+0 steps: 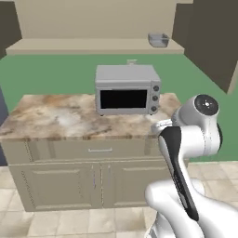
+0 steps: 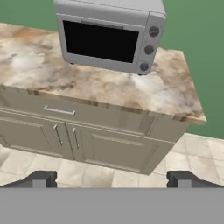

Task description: Retrieve the tupperware and aluminum foil from the cabinet and place them on the dining counter near the plate with tomato and avocado to prepare for storing leftovers.

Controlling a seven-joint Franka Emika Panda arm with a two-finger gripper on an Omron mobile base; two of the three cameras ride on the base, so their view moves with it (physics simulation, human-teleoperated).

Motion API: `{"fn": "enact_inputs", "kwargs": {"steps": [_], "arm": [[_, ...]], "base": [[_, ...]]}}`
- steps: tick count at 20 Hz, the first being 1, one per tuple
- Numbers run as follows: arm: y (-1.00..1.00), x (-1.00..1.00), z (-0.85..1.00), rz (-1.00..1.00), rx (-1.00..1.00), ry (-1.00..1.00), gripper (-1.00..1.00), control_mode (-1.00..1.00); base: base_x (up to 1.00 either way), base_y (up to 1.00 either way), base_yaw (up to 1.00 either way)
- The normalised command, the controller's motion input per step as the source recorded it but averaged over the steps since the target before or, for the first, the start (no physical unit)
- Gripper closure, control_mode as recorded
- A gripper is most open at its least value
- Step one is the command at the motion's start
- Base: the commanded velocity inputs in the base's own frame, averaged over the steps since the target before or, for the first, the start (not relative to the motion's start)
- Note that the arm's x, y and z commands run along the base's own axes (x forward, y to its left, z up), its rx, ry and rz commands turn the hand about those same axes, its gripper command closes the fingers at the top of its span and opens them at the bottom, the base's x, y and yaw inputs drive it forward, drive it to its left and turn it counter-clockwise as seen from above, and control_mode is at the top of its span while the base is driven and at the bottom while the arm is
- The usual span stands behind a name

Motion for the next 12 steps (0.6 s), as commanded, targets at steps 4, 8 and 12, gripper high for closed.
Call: {"fn": "enact_inputs", "kwargs": {"steps": [4,8,12], "arm": [[0.0,0.0,0.0,0.0,0.0,0.0,-1.0,1.0],[0.0,0.0,0.0,0.0,0.0,0.0,-1.0,1.0],[0.0,0.0,0.0,0.0,0.0,0.0,-1.0,1.0]], "base": [[0.7,0.17,-0.29],[0.67,0.32,-0.26],[0.65,0.25,-0.21]]}}
